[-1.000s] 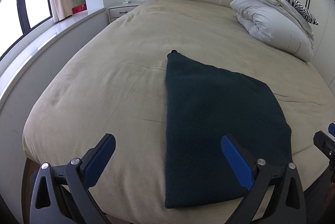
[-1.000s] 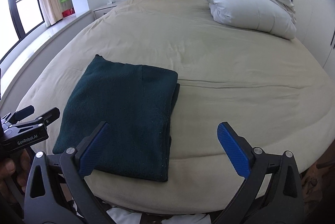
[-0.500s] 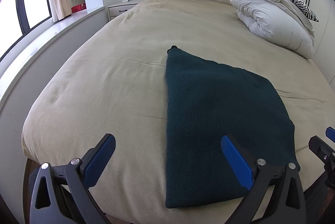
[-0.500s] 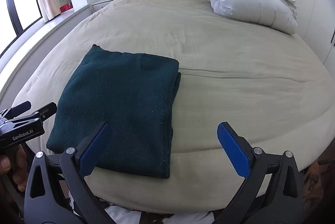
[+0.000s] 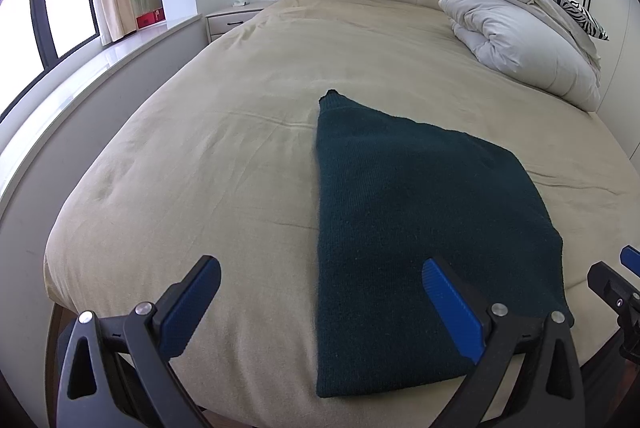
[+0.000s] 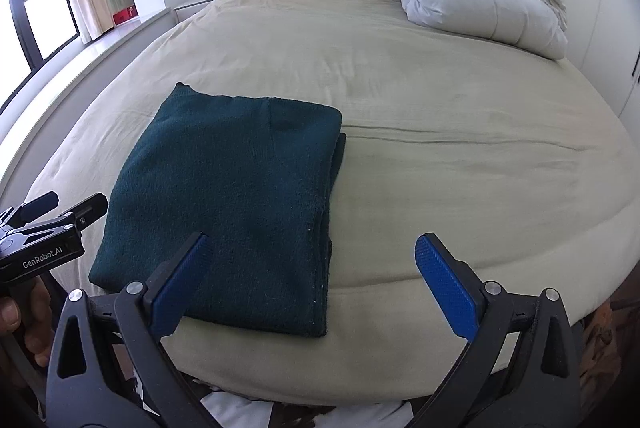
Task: Fold small clothes
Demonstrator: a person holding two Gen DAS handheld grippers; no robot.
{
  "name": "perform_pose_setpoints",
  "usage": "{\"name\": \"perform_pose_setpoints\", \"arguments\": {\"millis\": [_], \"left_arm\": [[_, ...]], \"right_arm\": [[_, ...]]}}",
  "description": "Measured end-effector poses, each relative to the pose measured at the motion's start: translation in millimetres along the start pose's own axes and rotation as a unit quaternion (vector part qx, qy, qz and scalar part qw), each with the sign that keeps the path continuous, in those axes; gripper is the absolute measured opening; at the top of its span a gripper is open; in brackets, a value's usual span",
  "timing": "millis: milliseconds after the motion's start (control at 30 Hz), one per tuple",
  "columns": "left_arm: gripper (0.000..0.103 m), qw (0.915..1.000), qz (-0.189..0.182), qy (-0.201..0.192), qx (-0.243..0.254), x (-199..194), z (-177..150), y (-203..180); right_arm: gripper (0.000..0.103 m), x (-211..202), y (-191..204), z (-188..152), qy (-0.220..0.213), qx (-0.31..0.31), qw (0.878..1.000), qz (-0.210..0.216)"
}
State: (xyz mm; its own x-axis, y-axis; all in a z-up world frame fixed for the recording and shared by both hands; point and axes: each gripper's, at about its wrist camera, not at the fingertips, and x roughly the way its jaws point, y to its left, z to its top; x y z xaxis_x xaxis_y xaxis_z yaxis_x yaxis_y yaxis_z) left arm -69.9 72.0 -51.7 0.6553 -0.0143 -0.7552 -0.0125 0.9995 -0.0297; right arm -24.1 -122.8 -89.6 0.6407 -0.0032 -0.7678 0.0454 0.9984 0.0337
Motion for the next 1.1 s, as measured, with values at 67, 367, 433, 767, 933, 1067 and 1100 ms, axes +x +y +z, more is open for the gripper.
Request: {"name": "perform_pose_setpoints", "arguments": {"millis": [67,367,433,767,933,1067,1100], "left_arm": [[0.103,1.0000,-0.001,0.001,0.000,0.2,0.3,0.1],[0.103,1.0000,-0.001,0.000,0.000,0.3,0.4,0.3],[0.103,1.0000,0.000,0.000,0.001,0.3,0.5,0.3],[0.103,1.0000,0.000,0.001,0.000,0.5,0.6,0.1],[0.103,1.0000,0.000,0.001,0.000,0.3,0.5,1.3],[0.103,1.0000,0.000,0.001,0.001,0.4,0.4,1.2],[0.103,1.0000,0.000,0.002,0.000,0.5,0.4,1.2]], "right_arm": [[0.103,0.0,-0.7,0.1,0.001,0.002,1.000,0.001],[0.103,0.1,-1.0,-0.2,0.001,0.003,1.000,0.001],[0.103,0.3,-1.3,-0.4,0.002,0.004,1.000,0.001],[0.103,0.9,0.0,-3.2,0.004,0.007,1.000,0.003],[0.103,1.0,1.1,-4.6,0.006,0.008,1.000,0.005],[0.103,0.8,1.6,-4.9,0.006,0.009,1.000,0.005],[0.103,0.8,1.6,-4.9,0.006,0.009,1.000,0.005]]}}
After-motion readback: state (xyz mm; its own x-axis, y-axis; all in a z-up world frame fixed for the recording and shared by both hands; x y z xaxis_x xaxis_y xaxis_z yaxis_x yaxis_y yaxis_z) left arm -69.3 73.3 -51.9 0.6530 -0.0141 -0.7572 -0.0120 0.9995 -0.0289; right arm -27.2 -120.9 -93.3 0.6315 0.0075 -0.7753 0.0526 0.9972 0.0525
